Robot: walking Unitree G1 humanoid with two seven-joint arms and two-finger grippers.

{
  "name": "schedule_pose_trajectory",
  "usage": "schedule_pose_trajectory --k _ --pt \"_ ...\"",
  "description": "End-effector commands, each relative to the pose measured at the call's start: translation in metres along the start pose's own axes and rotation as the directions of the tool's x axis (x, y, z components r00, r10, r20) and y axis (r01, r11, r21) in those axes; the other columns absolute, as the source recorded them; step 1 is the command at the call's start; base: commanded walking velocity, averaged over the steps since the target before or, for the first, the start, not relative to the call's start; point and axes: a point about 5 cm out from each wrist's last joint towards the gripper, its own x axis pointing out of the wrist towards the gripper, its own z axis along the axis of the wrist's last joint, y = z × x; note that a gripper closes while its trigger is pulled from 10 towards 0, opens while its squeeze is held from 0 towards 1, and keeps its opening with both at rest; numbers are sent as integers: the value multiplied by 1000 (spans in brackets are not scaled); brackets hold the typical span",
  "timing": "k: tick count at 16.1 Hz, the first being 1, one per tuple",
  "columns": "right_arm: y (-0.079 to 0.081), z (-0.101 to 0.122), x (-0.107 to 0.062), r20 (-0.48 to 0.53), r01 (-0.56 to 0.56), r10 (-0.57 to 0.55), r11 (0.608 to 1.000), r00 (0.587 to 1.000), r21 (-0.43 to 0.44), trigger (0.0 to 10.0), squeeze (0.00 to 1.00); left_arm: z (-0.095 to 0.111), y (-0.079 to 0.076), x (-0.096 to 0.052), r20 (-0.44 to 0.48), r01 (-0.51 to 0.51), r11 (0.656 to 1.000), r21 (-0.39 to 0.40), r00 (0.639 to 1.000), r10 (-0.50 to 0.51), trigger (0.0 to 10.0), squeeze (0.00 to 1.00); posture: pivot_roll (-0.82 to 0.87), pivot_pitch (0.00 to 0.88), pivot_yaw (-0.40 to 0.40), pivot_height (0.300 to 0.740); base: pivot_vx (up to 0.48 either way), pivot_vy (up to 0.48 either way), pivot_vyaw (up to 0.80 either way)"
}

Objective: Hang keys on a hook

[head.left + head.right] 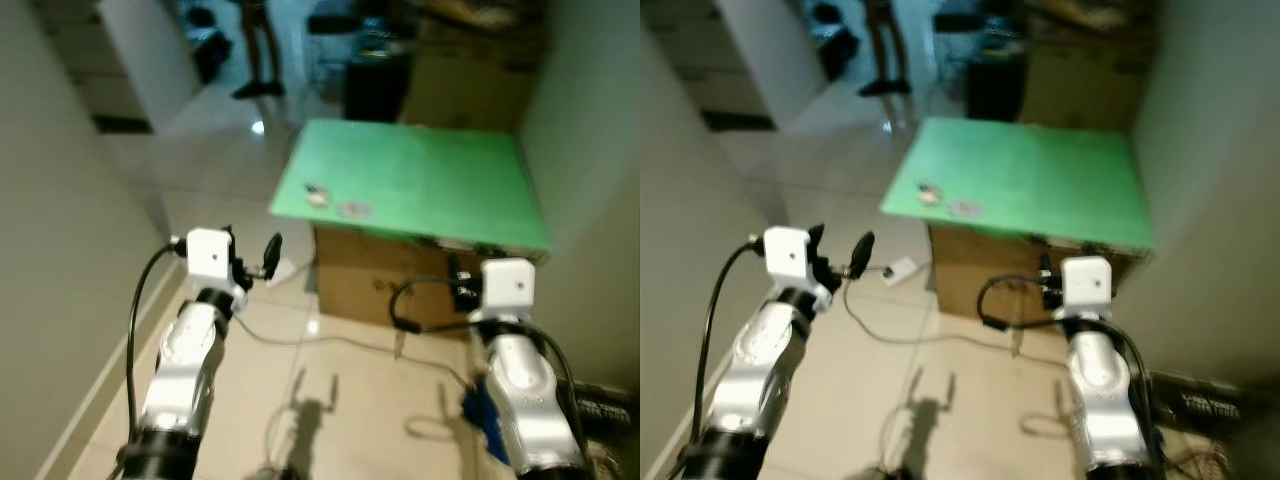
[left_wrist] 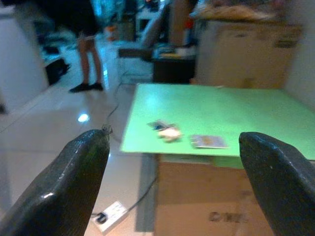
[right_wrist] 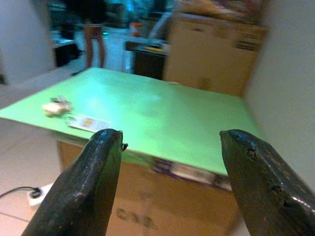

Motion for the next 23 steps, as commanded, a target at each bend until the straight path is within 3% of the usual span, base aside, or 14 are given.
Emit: schedule_pose_trajectory --k 1,6,12,14,16,20,23 --pt "-4 -2 -2 -12 2 -2 1000 1000 -16 10000 0 3 -2 4 4 11 1000 -6 1000 -11 10000 0 -213 53 58 740 480 0 0" --pt "-1 -4 -4 -27 -13 12 1000 1000 -20 10000 0 -3 1 7 -31 -44 994 -98 999 42 10000 0 -222 57 56 740 480 0 0" --pt "2 -8 -4 -52 -32 31 999 998 -16 10000 0 -2 0 8 -32 -35 995 -90 999 32 10000 0 -218 49 60 740 480 0 0" --pt "8 -16 2 -132 -81 88 995 987 61 10000 0 -2 0 9 -29 -27 996 -82 999 25 10000 0 -216 46 61 740 461 0 0" --pt "7 -15 14 -149 -91 96 995 984 37 10000 0 -1 1 10 -28 -41 998 -52 999 40 10000 0 -213 46 62 740 467 0 0" --pt "16 -15 18 -157 -134 141 990 978 50 10000 0 -2 2 9 -35 -54 998 -29 998 53 10000 0 -199 57 59 740 0 0 0" --pt "33 -19 28 -175 -171 185 981 967 92 10000 0 -2 3 8 -40 -46 999 -27 998 45 10000 0 -186 70 72 740 0 0 0"
